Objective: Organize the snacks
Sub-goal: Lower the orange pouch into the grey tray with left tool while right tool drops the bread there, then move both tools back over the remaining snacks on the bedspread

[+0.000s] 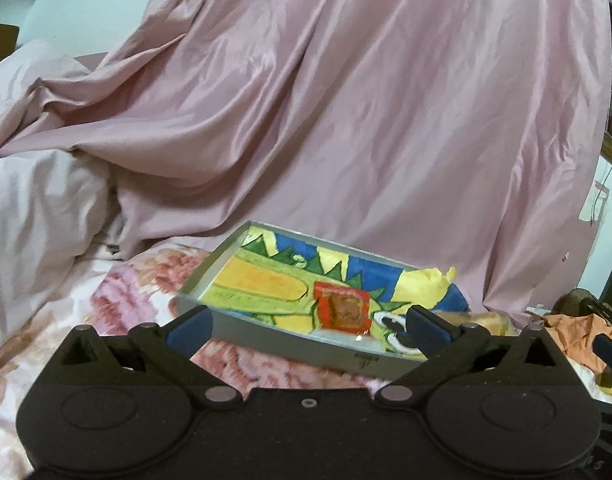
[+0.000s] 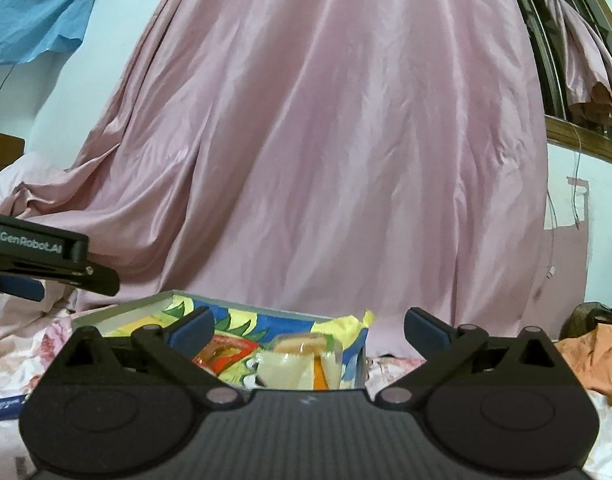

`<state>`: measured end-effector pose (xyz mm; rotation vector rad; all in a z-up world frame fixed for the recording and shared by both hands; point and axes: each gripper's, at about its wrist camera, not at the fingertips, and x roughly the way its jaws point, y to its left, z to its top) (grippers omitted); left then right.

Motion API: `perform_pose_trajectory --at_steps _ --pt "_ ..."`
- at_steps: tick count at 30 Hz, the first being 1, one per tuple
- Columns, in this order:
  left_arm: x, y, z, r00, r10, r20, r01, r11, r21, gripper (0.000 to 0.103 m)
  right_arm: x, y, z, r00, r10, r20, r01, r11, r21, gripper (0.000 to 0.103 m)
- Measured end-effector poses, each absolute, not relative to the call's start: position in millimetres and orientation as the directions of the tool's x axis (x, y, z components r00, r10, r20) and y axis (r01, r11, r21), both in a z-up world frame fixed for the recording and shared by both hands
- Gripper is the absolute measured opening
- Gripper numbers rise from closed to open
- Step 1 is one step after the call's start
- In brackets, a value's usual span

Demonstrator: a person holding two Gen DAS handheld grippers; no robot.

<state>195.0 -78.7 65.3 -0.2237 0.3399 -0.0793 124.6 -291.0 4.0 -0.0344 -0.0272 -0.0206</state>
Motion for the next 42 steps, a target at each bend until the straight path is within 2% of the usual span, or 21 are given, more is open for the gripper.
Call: perform_pose_trajectory --at_steps 9,13,18,21,29,35,42 --pt "148.0 -54.1 45.7 0.931 -0.093 -0.353 0.013 0.975 -0.223 0.102 71.5 -280.2 -1.4 1.000 -0.024 0.016 0.023 1.000 0.019 0.103" --pt "128.2 -44.8 33.5 0.919 -0.089 -0.383 0.011 0.979 -0.203 0.102 53.6 -275.0 -4.5 0.999 -0.036 -0.027 0.037 0.997 0.067 0.103" --pt "107.7 -33.4 18.0 0.905 -0.085 -0.416 0.008 0.983 -0.182 0.102 41.3 -269.0 -9.5 0.993 -0.008 -0.117 0.023 0.991 0.129 0.103" --pt "99.0 -27.5 9.5 0.894 -0.084 -0.439 0.008 0.985 -0.173 0.102 39.0 -265.1 -15.3 0.977 0.024 -0.214 0.009 0.988 0.154 0.103" --pt "89.0 -22.3 -13.1 0.855 -0.108 -0.507 0.040 0.989 -0.143 0.102 45.6 -246.3 -26.4 0.928 0.016 -0.372 0.008 0.998 0.062 0.103" --pt "85.7 -31.1 -24.2 0.844 -0.118 -0.524 0.092 0.993 -0.075 0.102 70.6 -248.9 -40.3 0.848 0.008 -0.530 0.038 0.996 0.076 0.103" --pt "87.6 -35.5 -29.9 0.829 -0.128 -0.545 0.120 0.992 -0.051 0.102 81.7 -250.3 -51.0 0.798 0.016 -0.603 0.045 0.995 0.086 0.103"
